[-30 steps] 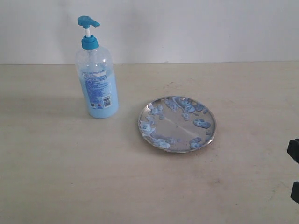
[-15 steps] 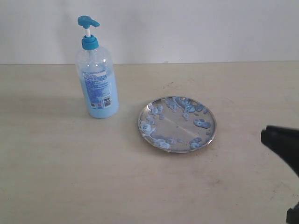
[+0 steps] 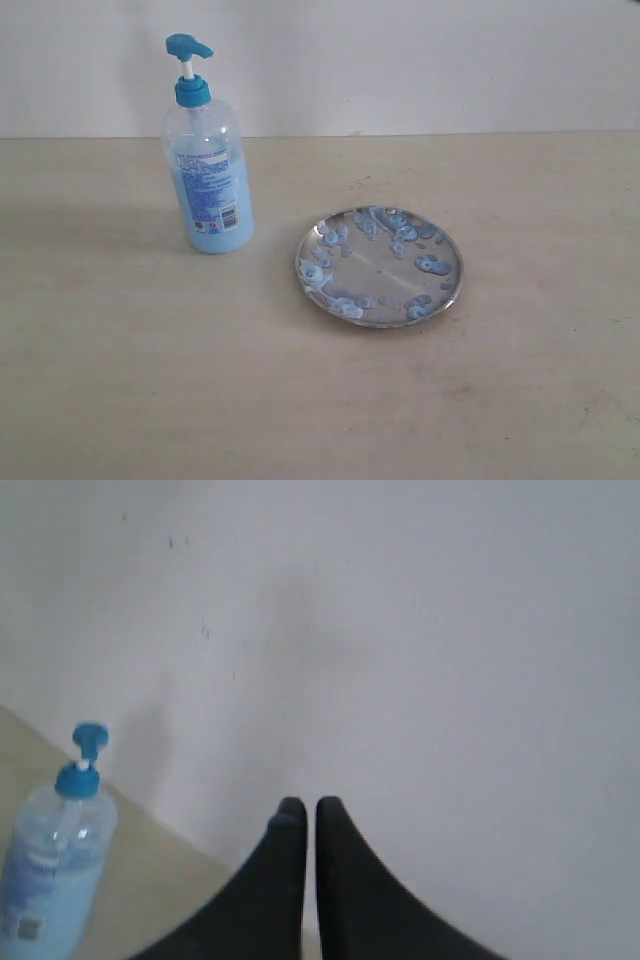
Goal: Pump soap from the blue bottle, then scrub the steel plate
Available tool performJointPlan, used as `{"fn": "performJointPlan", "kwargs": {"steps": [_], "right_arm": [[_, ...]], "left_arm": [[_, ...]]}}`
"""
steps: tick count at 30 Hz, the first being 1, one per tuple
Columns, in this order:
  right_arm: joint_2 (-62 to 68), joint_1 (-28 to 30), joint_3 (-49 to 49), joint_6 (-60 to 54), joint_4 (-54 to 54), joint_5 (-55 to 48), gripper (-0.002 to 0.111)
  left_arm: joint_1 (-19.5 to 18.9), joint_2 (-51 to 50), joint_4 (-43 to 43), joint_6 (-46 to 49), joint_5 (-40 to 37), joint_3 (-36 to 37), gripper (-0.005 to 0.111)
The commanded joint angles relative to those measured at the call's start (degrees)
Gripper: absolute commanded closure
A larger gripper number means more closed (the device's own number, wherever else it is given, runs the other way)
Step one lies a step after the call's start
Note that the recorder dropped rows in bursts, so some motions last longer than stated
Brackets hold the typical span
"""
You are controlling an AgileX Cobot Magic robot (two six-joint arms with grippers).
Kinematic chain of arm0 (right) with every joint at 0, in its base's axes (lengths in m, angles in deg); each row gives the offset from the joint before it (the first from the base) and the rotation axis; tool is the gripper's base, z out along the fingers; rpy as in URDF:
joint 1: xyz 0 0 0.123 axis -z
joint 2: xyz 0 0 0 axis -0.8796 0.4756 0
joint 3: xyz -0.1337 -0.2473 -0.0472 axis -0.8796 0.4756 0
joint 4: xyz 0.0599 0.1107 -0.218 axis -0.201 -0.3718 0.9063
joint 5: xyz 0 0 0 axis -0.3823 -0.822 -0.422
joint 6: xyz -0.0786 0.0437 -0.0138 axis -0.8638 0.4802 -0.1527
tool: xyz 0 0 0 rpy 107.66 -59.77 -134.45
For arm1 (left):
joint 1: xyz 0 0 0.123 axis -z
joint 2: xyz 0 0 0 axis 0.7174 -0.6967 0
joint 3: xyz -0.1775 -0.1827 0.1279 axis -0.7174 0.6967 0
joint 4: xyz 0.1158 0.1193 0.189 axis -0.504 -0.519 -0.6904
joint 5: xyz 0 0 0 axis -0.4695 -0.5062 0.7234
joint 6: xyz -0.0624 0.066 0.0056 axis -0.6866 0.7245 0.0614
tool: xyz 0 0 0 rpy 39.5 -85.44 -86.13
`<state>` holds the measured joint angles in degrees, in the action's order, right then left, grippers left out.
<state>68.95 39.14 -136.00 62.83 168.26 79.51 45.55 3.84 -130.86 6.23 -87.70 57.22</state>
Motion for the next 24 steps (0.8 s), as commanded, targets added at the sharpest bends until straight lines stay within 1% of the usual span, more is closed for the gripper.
{"fn": "performJointPlan", "kwargs": {"steps": [1, 3, 4, 5, 6, 7, 9, 10, 11, 12, 14, 16, 17, 19, 20, 21, 22, 24], "right_arm": [[20.2, -0.1, -3.1, 6.4, -7.6, -5.4, 0.109], [28.5, -0.1, -4.8, 6.4, -12.1, -5.0, 0.109], [35.8, -0.1, -6.4, 6.0, -17.0, -4.9, 0.109], [38.9, -0.1, -6.8, 5.5, -17.8, -5.2, 0.109], [43.7, -0.1, -7.3, 3.6, -19.0, -7.7, 0.109], [45.1, -0.1, -7.3, 1.7, -20.2, -9.1, 0.109], [49.1, -0.1, -7.3, -11.7, -29.9, -15.1, 0.109], [49.7, -0.1, -7.3, -17.8, -32.4, -16.5, 0.109], [49.7, -0.1, -7.3, -20.6, -33.1, -16.4, 0.109], [49.7, -0.1, -7.4, -20.7, -32.9, -14.3, 0.109], [50.6, 0.1, -8.8, -21.8, -32.9, -7.7, 0.109], [53.8, 0.1, -12.8, -22.7, -37.0, -12.8, 0.109], [55.9, 0.1, -15.2, -25.9, -42.5, -19.0, 0.109], [58.1, 0.1, -20.0, -37.5, -53.2, -30.1, 0.109], [58.7, 0.2, -22.8, -47.6, -61.5, -38.6, 0.109], [58.8, 0.2, -25.0, -55.4, -68.2, -46.4, 0.109], [58.0, 0.2, -26.3, -58.5, -71.4, -50.8, 0.109], [56.5, 0.2, -26.9, -58.7, -70.4, -50.7, 0.109]], "left_arm": [[0.3, 0.3, 1.4, -3.9, -5.3, 0.3, 0.103], [0.3, 0.3, 1.7, -3.9, -4.9, 0.3, 0.103], [0.3, 0.3, 2.3, -3.9, -4.9, 0.3, 0.103], [0.3, 0.3, 2.4, -3.9, -4.9, 0.3, 0.103], [0.3, 0.3, 2.5, -4.0, -4.9, 0.3, 0.103], [0.3, 0.3, 3.0, -4.6, -4.8, 0.3, 0.103], [0.3, 0.3, 3.0, -4.4, -4.6, 0.3, 0.103], [0.3, 0.3, 3.0, -4.4, -4.6, 0.3, 0.103], [0.3, 0.3, 3.0, -4.4, -4.6, 0.3, 0.103], [0.3, 0.3, 3.0, -4.4, -4.6, 0.3, 0.103], [0.3, 0.3, 3.0, -4.4, -4.6, 0.3, 0.103], [0.3, 0.3, 3.0, -4.4, -4.6, 0.3, 0.103], [0.3, 0.3, 3.0, -4.4, -4.6, 0.3, 0.103], [0.3, 0.3, 3.0, -4.4, -4.6, 0.3, 0.103], [0.3, 0.3, 3.0, -4.4, -4.6, 0.3, 0.103], [0.3, 0.3, 3.0, -4.4, -4.6, 0.3, 0.103], [0.3, 0.3, 3.0, -4.4, -4.6, 0.3, 0.103], [0.3, 0.3, 3.0, -4.4, -4.6, 0.3, 0.103]]}}
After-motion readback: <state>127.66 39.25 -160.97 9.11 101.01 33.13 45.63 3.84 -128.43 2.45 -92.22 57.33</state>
